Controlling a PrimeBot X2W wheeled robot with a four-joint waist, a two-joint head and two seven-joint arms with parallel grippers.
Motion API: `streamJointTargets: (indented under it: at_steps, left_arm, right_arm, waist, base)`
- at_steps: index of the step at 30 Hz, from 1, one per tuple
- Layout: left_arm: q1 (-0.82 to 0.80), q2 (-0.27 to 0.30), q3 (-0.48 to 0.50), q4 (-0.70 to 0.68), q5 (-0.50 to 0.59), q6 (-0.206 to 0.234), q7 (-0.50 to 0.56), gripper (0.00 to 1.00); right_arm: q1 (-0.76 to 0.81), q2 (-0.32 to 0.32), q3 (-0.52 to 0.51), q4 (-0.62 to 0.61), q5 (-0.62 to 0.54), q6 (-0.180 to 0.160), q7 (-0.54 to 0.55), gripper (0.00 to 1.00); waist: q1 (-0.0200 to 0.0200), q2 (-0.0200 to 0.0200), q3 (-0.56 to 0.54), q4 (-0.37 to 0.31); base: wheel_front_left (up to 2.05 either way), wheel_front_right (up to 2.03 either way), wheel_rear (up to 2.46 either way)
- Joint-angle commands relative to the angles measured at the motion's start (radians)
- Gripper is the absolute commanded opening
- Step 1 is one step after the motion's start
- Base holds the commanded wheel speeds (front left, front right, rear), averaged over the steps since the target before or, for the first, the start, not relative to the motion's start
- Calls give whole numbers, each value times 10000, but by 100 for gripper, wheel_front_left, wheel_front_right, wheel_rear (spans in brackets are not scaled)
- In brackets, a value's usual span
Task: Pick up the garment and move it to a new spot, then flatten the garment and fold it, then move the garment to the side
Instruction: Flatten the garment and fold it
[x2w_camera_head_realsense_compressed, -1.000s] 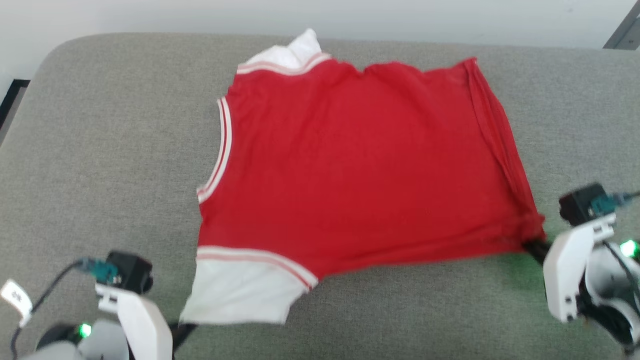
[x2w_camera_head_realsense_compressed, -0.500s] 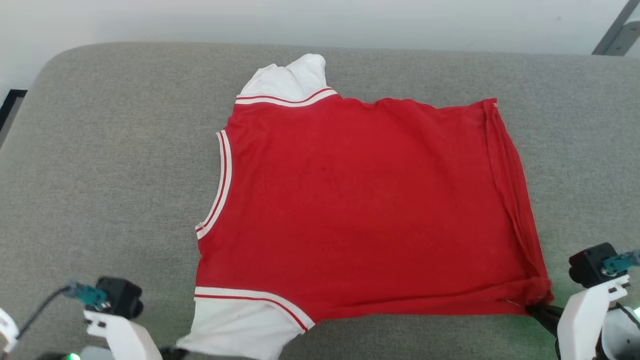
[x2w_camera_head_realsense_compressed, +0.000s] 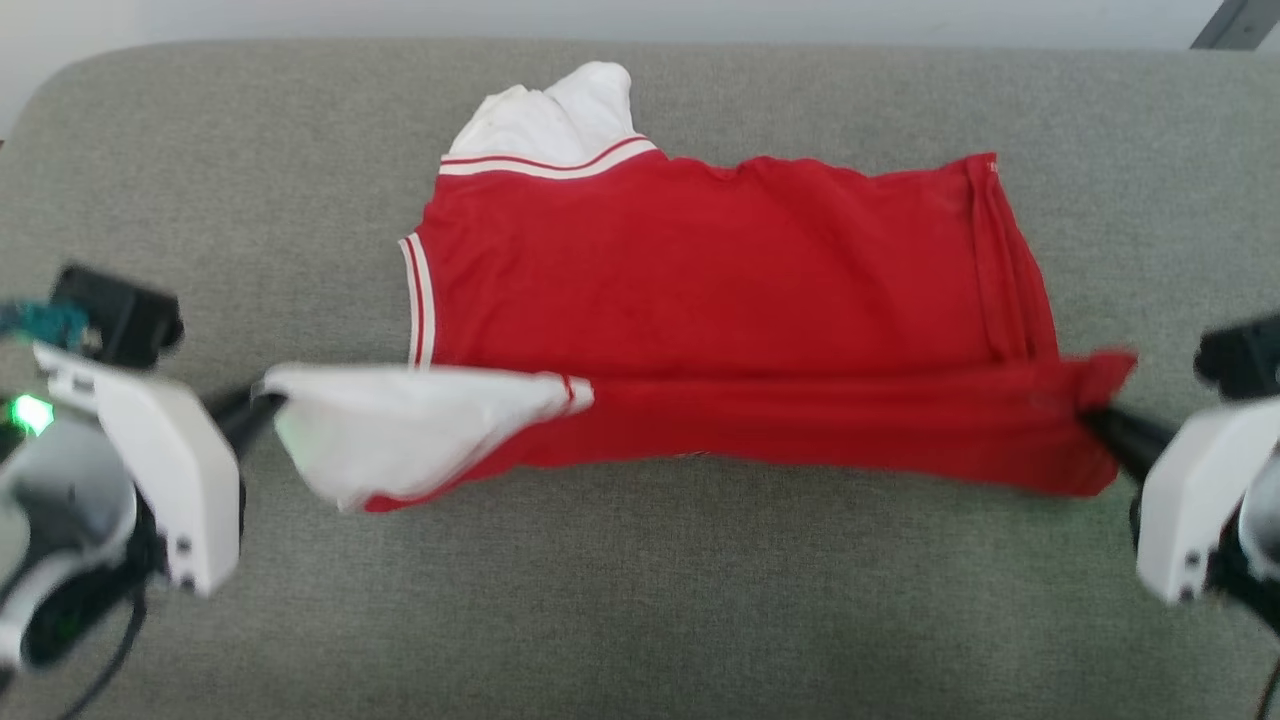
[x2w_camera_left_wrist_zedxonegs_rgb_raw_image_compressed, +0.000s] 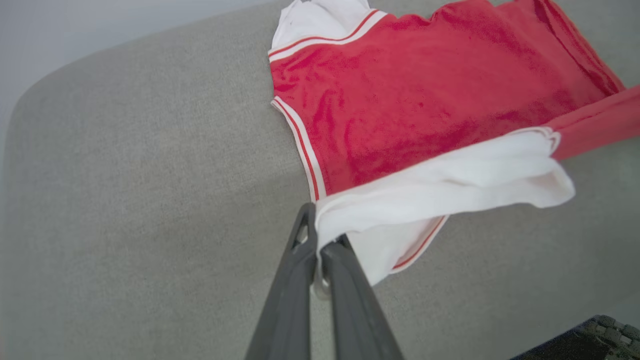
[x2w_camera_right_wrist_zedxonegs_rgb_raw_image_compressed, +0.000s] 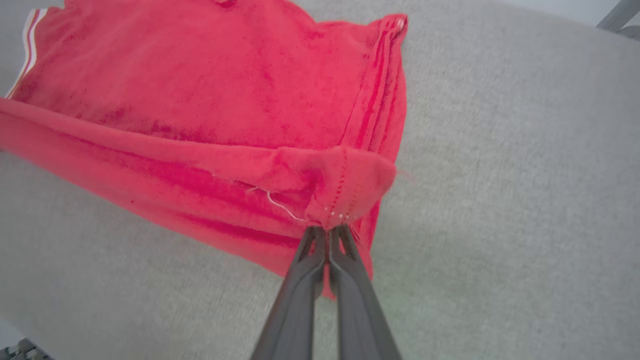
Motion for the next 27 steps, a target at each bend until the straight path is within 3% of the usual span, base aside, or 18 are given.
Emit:
streamJointTargets:
  at_steps: [1,11,12,17,21,22,23,24,25,26,27]
  left_arm:
    - [-382,-279,79,383,126,-188,99,0]
    - [-2957,-2990,-266,4953,1045,-2406,424,0]
    - [-2957,-2990,-266,4953,1045,-2406,424,0]
    - [-3620,-4177,-602,7473,1143,-3318,559,0]
    - [-3932,-4965,-796,9058,956,-3736,737,0]
    - [-3982,-5150,-814,9405,855,-3799,799,0]
    - [-4065,-5288,-855,9733,844,-3864,844,4]
    - [-4147,-5420,-902,10004,833,-3889,879,33]
    - [-4200,-5554,-919,10234,745,-3942,893,46]
    - [-4247,-5653,-912,10460,657,-3961,928,74]
    - [-4317,-5710,-923,10634,606,-3970,981,100]
  right_arm:
    - [-442,-3,-18,231,-169,-28,-168,0]
    - [-3361,258,875,3312,-1100,-28,-1272,0]
    - [-3361,258,875,3312,-1100,-28,-1272,0]
    - [-4444,541,1507,5001,-1216,-28,-1652,0]
    - [-5022,726,2027,6144,-1209,-28,-1780,0]
    - [-5148,777,2124,6404,-1179,-28,-1806,6]
    - [-5271,804,2250,6623,-1201,-28,-1831,16]
    - [-5362,819,2342,6851,-1211,-28,-1849,31]
    - [-5464,848,2443,7082,-1187,-28,-1862,38]
    - [-5554,852,2534,7240,-1155,-28,-1892,55]
    - [-5652,870,2618,7356,-1106,-28,-1934,93]
  waist:
    - [0,0,155,-31]
    - [0,0,858,-74]
    - [0,0,858,-74]
    - [0,0,1154,-197]
    - [0,0,1293,-281]
    - [0,0,1315,-301]
    - [0,0,1333,-316]
    - [0,0,1340,-331]
    - [0,0,1340,-342]
    - [0,0,1328,-352]
    - [0,0,1302,-363]
  base:
    - [0,0,0]
    - [0,0,0]
    - [0,0,0]
    - [0,0,0]
    - [0,0,0]
    - [0,0,0]
    - [0,0,0]
    - [0,0,0]
    - [0,0,0]
    - [0,0,0]
    - [0,0,0]
